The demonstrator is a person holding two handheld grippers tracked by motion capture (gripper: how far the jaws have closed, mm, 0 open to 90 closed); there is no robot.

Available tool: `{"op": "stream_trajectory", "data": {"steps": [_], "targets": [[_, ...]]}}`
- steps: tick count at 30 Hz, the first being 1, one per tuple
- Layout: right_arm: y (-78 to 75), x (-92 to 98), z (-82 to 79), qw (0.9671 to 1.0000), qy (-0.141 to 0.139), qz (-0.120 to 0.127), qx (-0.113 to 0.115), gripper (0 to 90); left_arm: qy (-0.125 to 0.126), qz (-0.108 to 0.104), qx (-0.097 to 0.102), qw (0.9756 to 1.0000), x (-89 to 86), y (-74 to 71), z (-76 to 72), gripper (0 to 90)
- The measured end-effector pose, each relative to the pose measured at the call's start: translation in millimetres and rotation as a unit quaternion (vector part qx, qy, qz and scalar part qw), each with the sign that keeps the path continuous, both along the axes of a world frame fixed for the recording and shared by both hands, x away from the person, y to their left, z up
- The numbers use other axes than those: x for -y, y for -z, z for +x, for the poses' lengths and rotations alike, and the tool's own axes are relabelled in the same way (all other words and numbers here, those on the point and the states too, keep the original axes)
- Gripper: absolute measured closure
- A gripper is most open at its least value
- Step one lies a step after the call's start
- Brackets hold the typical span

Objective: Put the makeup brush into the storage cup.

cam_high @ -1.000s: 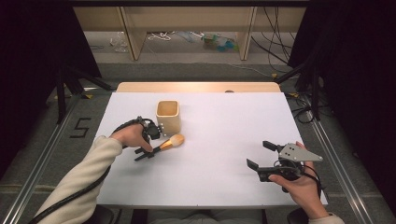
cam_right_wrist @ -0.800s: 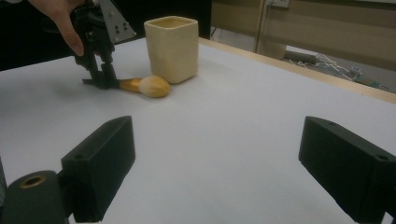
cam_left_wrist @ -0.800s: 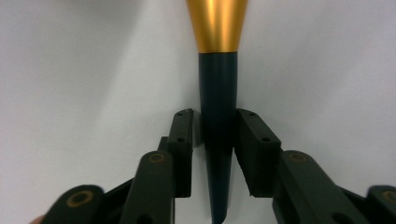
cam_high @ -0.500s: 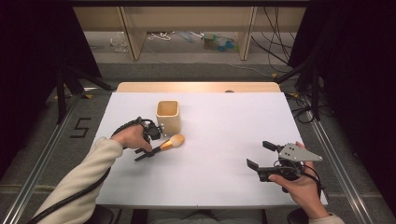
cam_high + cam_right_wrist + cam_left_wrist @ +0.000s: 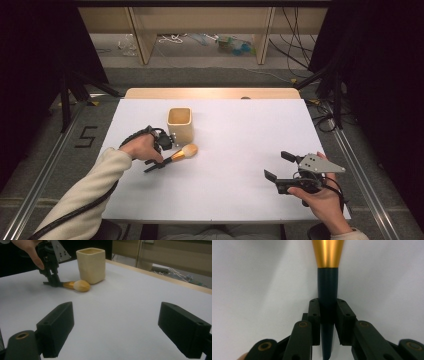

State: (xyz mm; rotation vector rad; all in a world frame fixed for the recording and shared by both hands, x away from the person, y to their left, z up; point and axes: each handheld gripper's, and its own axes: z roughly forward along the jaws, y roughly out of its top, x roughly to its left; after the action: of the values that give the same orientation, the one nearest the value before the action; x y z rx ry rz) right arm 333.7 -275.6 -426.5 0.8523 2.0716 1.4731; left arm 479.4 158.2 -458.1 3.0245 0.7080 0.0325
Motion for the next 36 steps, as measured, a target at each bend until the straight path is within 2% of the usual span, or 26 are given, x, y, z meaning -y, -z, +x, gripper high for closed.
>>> {"op": "stream_trajectory", "data": {"steps": [8, 12, 18, 21, 23, 25, 29, 30, 32, 36], "targets": [[0.1, 0.2, 0.3, 1.0, 0.0, 0.0, 0.0, 14.6, 0.004, -0.003, 0.008, 1.0, -1.3, -0.7, -3.6, 75.7], [0.3, 0.2, 0.5, 1.0, 0.001, 0.001, 0.001, 14.7, 0.014, -0.006, 0.017, 0.9997, -2.1, -0.7, -5.5, 75.8], [0.0, -0.2, -0.6, 0.9999, 0.003, 0.004, -0.013, 15.0, 0.022, -0.022, 0.031, 0.999, -6.7, -0.6, -8.9, 75.8], [0.3, 0.0, 0.7, 1.0, 0.003, 0.004, 0.0, 15.0, 0.026, -0.031, 0.043, 0.9982, -9.3, -0.4, -12.1, 75.9], [0.3, 0.1, 0.7, 1.0, 0.004, 0.003, -0.001, 15.1, 0.027, -0.036, 0.049, 0.9978, -10.8, -0.2, -13.8, 75.9], [0.1, -0.4, -0.5, 0.9999, 0.004, 0.006, -0.013, 15.1, 0.028, -0.04, 0.055, 0.9973, -11.7, -0.1, -15.5, 75.9], [0.0, -0.1, -0.4, 0.9999, 0.004, 0.006, -0.014, 15.1, 0.031, -0.051, 0.064, 0.9962, -14.8, 0.4, -17.9, 75.9], [0.2, 0.5, 0.8, 1.0, 0.004, 0.004, -0.004, 15.1, 0.029, -0.056, 0.067, 0.9957, -15.6, 0.6, -18.7, 76.0], [0.1, -0.1, 0.0, 0.9999, 0.004, 0.008, -0.01, 15.1, 0.029, -0.062, 0.073, 0.995, -17.1, 0.8, -20.2, 75.9], [0.9, -0.2, 1.7, 0.9999, 0.002, 0.011, 0.0, 15.2, 0.023, -0.083, 0.085, 0.9926, -19.4, 2.4, -23.5, 76.0]]}}
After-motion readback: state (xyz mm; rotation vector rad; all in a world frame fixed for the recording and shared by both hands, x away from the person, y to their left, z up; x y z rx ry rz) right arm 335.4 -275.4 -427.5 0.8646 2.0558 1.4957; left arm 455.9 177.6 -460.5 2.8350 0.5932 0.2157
